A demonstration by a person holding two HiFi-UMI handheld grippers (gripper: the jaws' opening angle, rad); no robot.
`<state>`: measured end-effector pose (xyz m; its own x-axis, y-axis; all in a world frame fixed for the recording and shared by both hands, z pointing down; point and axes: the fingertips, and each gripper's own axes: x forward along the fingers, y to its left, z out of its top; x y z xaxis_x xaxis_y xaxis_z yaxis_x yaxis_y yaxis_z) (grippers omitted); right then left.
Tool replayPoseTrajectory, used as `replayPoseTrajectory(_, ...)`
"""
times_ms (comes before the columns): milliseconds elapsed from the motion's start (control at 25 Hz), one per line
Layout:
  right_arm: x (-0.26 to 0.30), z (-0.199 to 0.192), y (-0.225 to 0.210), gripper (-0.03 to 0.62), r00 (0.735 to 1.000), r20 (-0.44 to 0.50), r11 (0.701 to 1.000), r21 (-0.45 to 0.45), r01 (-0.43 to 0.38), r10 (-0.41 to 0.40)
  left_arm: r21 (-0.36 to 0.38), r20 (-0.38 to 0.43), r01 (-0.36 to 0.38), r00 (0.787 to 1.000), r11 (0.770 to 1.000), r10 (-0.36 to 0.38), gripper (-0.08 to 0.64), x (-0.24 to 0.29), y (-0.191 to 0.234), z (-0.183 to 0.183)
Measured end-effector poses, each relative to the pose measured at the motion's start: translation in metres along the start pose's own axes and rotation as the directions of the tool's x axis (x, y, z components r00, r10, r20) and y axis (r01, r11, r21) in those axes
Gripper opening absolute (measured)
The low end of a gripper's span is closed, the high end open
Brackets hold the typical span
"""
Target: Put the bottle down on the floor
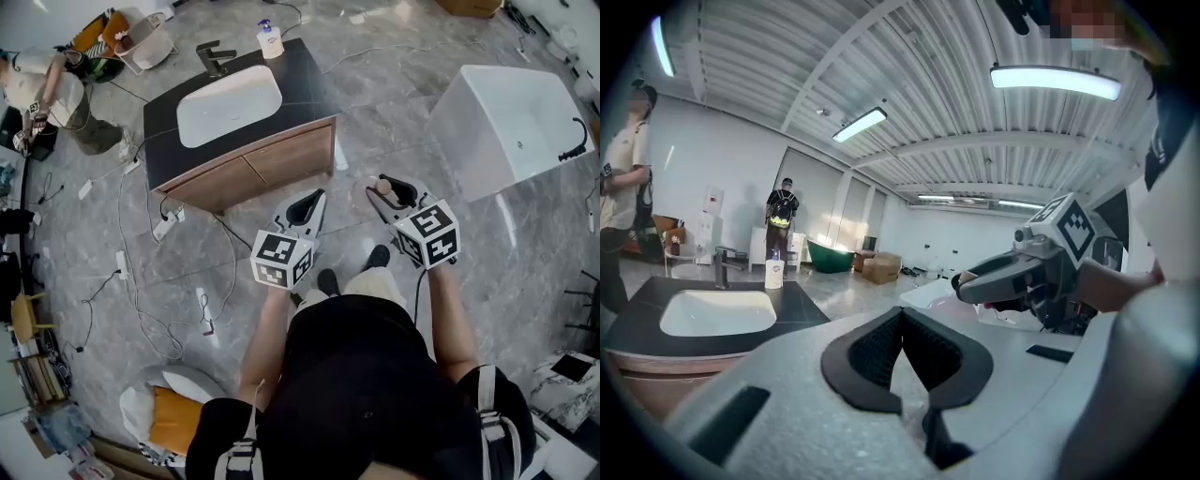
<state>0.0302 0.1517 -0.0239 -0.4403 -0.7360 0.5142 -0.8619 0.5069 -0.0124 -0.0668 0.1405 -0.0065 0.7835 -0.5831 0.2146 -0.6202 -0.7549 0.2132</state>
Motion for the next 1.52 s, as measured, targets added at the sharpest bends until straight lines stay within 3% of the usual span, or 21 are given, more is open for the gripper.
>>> replayPoseTrajectory(400,-0.003,-0.006,-0.005,0.141,1.0,0.017,0.999,0.048,-0.014,0.013,-0.012,-0.006,-0.003,1.0,1.0,0.003,0.018,0.002,0.001,-0.008)
replayPoseTrajectory(880,0.0,0.002,-0.026,0.141,0.999,0.026,0.999,0.037,-0.032,0.031,-0.013,-0.013,-0.03,0.999,0.999,0.03,0.018,0.014,0.001,-0.003)
replayPoseTrajectory(1520,0.017,0.007,-0.067,0.141,0.981,0.014,0.98,-0.036,-0.194,0.194,-0.066,-0.006,-0.195,0.981,0.979,0.195,0.018,0.05,-0.004,0.003)
